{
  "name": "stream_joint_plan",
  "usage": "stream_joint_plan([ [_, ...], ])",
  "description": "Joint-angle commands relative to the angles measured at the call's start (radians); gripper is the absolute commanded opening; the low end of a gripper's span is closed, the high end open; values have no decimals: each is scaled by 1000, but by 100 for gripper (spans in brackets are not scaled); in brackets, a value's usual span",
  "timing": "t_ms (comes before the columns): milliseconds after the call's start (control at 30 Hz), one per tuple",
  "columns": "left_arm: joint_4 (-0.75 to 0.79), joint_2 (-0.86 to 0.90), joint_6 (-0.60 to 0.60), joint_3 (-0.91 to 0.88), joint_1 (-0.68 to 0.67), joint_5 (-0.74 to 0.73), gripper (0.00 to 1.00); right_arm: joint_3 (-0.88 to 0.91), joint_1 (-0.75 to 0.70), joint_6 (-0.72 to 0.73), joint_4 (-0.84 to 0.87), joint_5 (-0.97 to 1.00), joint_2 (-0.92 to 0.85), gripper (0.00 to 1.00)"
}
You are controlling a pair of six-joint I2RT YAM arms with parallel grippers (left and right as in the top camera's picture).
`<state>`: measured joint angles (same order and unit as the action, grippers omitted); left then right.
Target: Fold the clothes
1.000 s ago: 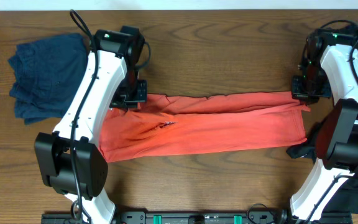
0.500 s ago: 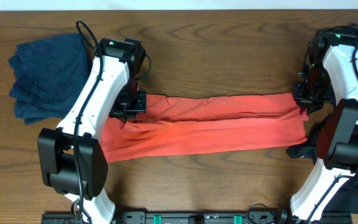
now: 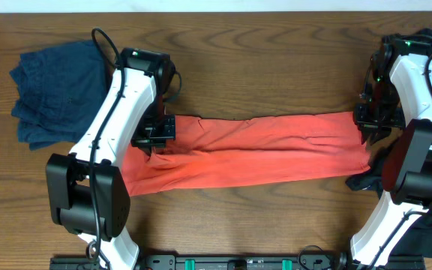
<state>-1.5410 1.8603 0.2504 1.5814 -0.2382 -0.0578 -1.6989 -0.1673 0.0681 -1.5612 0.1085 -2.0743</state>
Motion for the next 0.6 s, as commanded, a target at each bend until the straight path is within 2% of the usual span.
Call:
stream_joint_plan([
  [0,16,1,10,-30,2,-5,14,-1,-3,5,-2,-7,9,17],
  [267,35,1,11,-41,2,-5,14,-1,-3,6,2,-10,9,18],
  [333,39,1,15,-41,2,-6,14,0,-2,5,14,-60,9,18],
  [433,43,1,25,-41,2,-13,7,11,11,-31,67,-167,9,17],
  [567,39,1,25,-41,2,-64,6,74,46,-59,165,-211,9,18],
])
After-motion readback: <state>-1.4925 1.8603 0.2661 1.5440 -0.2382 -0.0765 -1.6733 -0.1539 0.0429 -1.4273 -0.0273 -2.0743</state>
